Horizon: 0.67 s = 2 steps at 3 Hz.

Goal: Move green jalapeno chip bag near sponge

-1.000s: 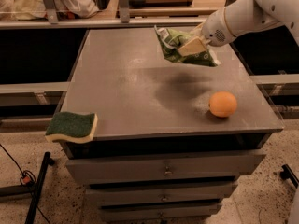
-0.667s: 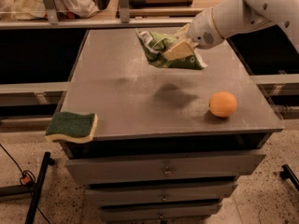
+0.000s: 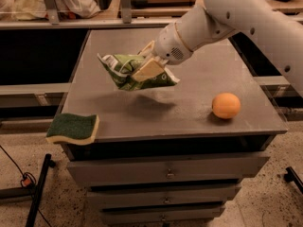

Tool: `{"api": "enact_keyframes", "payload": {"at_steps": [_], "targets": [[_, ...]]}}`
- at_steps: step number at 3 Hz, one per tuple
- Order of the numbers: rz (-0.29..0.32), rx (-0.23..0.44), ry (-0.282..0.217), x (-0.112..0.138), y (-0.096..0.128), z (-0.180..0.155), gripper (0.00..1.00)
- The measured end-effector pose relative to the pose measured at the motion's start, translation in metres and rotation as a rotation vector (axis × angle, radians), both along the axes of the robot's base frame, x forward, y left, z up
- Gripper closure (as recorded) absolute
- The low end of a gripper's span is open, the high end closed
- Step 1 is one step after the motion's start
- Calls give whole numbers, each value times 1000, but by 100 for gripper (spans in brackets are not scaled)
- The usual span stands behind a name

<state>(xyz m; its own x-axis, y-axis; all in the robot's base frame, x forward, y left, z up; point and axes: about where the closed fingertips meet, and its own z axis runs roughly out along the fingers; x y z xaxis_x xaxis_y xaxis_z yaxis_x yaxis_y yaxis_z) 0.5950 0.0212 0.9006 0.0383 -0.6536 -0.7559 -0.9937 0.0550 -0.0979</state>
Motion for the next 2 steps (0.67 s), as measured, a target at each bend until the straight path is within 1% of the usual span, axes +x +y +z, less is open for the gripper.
{"api": "enact_keyframes", "payload": {"at_steps": [1,2], "targets": [[67,-12,18,-11,28,-6,100],[97,-36,36,-16,47,-4,82]]}}
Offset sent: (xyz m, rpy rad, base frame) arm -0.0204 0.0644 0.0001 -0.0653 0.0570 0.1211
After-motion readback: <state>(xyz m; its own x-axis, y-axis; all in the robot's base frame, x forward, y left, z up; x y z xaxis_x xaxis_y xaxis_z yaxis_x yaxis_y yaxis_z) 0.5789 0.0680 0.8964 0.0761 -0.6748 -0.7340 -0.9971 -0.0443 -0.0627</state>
